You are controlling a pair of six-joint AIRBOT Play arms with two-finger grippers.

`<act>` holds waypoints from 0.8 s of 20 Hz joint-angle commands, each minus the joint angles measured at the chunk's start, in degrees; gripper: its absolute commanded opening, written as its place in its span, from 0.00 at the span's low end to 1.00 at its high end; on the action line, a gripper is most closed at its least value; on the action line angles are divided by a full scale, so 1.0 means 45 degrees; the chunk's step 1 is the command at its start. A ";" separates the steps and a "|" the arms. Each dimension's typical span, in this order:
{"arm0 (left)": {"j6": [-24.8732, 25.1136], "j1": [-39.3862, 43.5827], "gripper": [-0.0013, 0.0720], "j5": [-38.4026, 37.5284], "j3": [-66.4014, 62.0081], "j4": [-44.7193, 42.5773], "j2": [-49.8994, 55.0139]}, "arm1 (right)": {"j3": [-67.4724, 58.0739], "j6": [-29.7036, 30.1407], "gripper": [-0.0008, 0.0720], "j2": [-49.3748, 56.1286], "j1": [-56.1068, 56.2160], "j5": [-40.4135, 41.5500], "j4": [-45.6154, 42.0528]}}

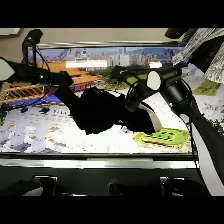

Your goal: Fold the clothes and pants, and hang the long-sleeved shirts on hangers.

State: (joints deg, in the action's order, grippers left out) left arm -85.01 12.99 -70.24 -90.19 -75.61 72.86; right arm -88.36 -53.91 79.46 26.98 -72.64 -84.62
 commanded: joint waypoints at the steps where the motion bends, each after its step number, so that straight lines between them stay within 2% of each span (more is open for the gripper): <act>1: 0.3293 -0.0588 0.94 -0.0962 0.0452 0.0083 0.0019 | -0.0005 0.0714 0.05 -0.0010 -0.0005 0.0903 0.0345; 3: 0.4857 -0.0495 0.94 -0.0879 0.0942 -0.0039 0.0321 | -0.0005 0.1311 0.05 -0.0010 -0.0005 0.0772 0.0903; 5: 0.5950 -0.0505 0.95 0.0015 0.1807 -0.0442 0.0505 | -0.0005 0.2312 0.05 -0.0087 -0.0005 0.0515 0.1486; 8: 0.9947 -0.0636 0.96 0.1248 0.2924 0.0340 0.0500 | -0.0005 0.4333 0.05 -0.0393 -0.0578 -0.0044 0.3322; 11: 1.1550 -0.1447 0.96 0.1700 0.3128 0.2715 0.0525 | -0.0005 0.6062 0.05 -0.0724 -0.1855 -0.1030 0.4804; 14: 1.3891 -0.2312 0.96 0.0719 0.3128 0.5246 0.0525 | -0.0005 0.6926 0.05 -0.0947 -0.2555 -0.1379 0.5377; 16: 1.3945 -0.2467 0.96 0.0413 0.3152 0.5586 0.0534 | -0.0005 0.7155 0.05 -0.0947 -0.2521 -0.1501 0.5513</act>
State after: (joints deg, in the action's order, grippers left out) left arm -29.34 3.86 -66.22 -76.44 -57.82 75.22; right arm -88.36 -25.93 75.68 17.04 -77.47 -63.20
